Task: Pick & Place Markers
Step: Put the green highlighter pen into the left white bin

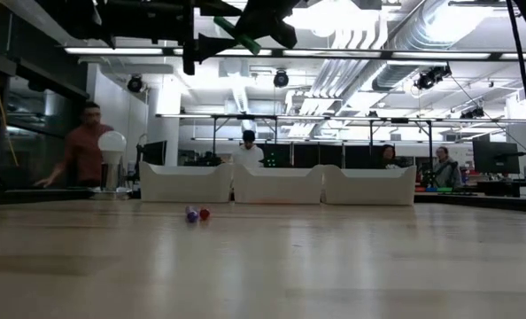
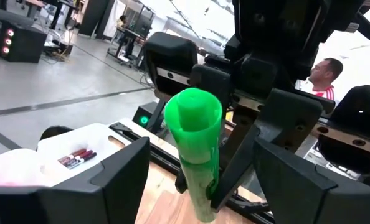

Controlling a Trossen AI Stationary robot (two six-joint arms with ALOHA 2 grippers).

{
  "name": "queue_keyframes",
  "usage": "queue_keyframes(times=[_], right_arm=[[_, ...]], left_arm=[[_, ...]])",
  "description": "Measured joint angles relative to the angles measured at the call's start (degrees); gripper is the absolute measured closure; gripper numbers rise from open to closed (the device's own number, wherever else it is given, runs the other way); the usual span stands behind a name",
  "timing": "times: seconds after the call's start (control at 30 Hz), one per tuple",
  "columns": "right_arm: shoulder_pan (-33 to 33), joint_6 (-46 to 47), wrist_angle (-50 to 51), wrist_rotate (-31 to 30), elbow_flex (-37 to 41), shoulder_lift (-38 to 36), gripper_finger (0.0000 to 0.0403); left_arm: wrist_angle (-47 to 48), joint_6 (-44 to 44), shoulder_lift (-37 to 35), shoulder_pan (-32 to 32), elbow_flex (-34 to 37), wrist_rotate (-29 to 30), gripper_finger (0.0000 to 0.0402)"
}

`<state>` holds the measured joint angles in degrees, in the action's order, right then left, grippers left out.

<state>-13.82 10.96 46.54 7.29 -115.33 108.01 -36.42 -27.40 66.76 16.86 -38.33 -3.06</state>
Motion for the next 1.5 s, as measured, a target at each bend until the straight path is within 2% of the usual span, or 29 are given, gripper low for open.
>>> queue_keyframes(times=[0.17,0.57,0.9,1.33,1.5], right_arm=[[0.00,-0.55,0.20,-0.02,0.00,0.00,0.0349],[-0.09,-2.27,0.75,0.24,-0.13,-0.03,0.0347],[-0.07,-3.33,0.83,0.20,-0.13,-0.05,0.0335],[-0.75,-5.01,2.02,-0.10,-0.22,-0.36,0.0233],[-2.73,-5.01,5.59,-3.73,-0.22,-1.43,0.0203]], left_arm=[[0.12,-0.04,0.00,-0.04,0.04,0.01,0.0165],[0.83,-0.05,0.04,-0.02,0.11,0.23,0.0341],[0.62,1.60,0.04,0.00,0.13,0.66,0.0345],[0.96,2.65,0.11,0.02,0.20,3.47,0.0345],[0.82,3.64,0.11,0.02,0.20,5.98,0.0345]])
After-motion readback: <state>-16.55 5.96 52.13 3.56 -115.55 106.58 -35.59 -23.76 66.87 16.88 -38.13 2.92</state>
